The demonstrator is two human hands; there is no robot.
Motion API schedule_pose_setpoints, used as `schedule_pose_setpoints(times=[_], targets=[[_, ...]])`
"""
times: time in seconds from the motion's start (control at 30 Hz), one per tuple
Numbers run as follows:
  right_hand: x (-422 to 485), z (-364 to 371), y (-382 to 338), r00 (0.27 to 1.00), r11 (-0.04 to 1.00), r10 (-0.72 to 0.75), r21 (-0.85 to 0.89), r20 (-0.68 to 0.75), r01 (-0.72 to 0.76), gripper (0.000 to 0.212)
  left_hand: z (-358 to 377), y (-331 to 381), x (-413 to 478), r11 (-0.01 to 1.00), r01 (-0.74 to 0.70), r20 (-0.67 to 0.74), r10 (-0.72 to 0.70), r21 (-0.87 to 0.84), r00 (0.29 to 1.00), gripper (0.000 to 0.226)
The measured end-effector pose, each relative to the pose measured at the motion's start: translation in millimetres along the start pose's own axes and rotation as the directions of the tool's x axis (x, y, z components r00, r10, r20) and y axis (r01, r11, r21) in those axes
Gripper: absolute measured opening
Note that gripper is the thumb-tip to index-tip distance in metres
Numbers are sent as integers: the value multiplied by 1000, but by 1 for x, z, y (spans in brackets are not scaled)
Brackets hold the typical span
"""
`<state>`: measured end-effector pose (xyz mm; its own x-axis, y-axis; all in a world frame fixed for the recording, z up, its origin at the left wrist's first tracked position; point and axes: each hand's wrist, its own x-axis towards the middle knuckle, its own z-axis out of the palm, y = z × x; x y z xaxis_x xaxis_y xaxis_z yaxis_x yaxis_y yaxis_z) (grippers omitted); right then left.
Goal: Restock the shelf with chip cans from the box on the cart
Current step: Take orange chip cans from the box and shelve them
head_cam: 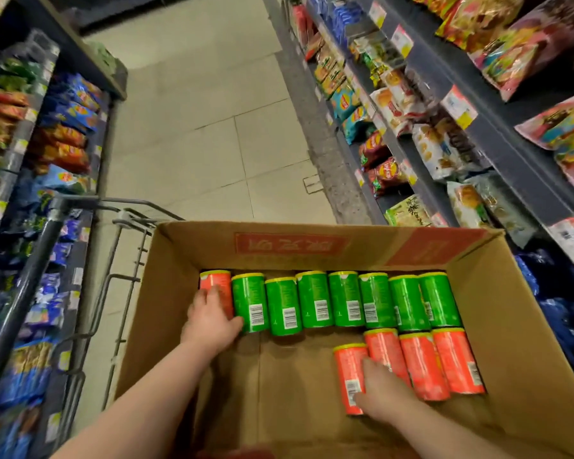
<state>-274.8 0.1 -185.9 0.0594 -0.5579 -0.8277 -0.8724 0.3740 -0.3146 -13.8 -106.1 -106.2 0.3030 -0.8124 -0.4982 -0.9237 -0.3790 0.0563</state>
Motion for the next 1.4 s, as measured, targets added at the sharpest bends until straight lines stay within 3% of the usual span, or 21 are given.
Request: schedule_pose_setpoints(times=[0.1,0.33,0.57,0.73,0.83,1.0,1.1,1.3,1.4], targets=[[7,6,-4,998,999,49,7,-30,-48,72,5,-1,15,999,25,4,-24,-39,1000,92],[17,10,-15,997,996,11,90,-77,-5,71,12,3,20,996,39,-116,-30,79,993,91],[29,23,-13,987,942,154,310,-44,-133,111,32,8,14,991,84,-84,-93,-104,992,90],[34,28,-10,985,901,157,420,-74,-112,110,37,3,17,983,132,-102,-145,-128,984,91],[33,31,-11,987,911,140,401,-74,-99,112,40,4,18,966,176,-93,-196,-190,976,90],[22,26,-5,994,935,103,345,-37,-84,90,44,-10,14,988,132,-102,-140,-80,985,86],[15,19,2,997,940,68,339,-48,-48,89,46,-12,5,992,110,-94,-115,-57,989,85],[-2,4,12,996,919,31,395,-82,4,92,40,-5,-15,979,149,-103,-164,-137,981,78],[-14,-4,15,993,909,-1,413,-116,49,92,32,6,-31,942,200,-121,-240,-270,963,76]])
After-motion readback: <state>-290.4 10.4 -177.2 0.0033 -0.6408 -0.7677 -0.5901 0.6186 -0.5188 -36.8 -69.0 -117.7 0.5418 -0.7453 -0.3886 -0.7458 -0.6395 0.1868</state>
